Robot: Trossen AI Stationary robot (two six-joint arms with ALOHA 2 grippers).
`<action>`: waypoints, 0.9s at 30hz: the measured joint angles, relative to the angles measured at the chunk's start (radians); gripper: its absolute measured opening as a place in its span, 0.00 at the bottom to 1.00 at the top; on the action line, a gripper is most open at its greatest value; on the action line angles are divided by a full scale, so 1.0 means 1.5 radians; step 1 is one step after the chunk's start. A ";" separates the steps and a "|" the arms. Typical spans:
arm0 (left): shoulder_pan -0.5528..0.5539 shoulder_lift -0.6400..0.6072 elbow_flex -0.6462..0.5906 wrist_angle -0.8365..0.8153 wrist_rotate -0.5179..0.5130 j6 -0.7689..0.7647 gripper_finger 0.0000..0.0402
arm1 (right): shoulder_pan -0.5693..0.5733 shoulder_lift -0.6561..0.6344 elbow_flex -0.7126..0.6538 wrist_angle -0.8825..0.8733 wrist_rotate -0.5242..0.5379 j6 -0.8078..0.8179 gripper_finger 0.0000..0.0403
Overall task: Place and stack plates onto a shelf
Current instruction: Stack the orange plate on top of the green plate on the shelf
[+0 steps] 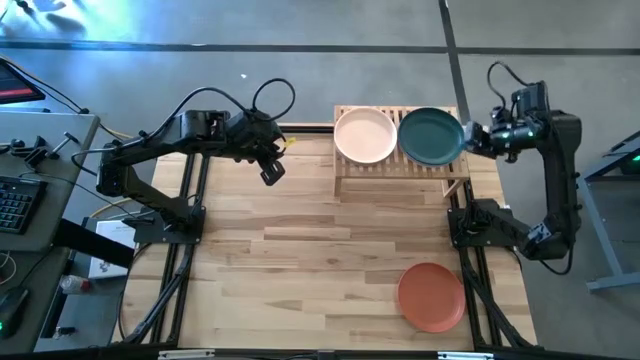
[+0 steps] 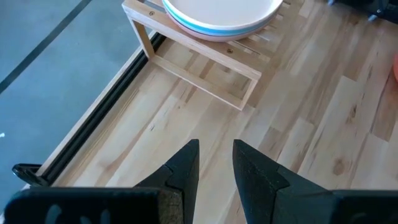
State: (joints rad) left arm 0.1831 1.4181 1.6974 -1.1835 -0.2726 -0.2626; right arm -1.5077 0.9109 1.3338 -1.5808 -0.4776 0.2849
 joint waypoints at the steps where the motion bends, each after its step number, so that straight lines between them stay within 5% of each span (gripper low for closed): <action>1: 0.000 0.001 0.000 0.000 0.000 -0.004 0.22 | 0.010 -0.007 -0.003 0.007 -0.018 -0.002 0.23; 5: 0.003 0.014 0.000 0.000 0.000 -0.016 0.22 | 0.059 -0.054 -0.009 0.007 -0.089 0.019 0.23; 21: 0.018 0.071 0.000 -0.033 0.003 -0.010 0.22 | 0.134 -0.236 -0.010 0.006 -0.125 0.052 0.23; 27: 0.031 0.071 0.000 -0.040 0.003 -0.010 0.22 | 0.134 -0.244 -0.010 0.045 -0.041 -0.024 0.23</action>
State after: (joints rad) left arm 0.2301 1.5249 1.6970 -1.2434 -0.2680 -0.2779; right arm -1.3064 0.5452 1.3193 -1.5127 -0.5394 0.2488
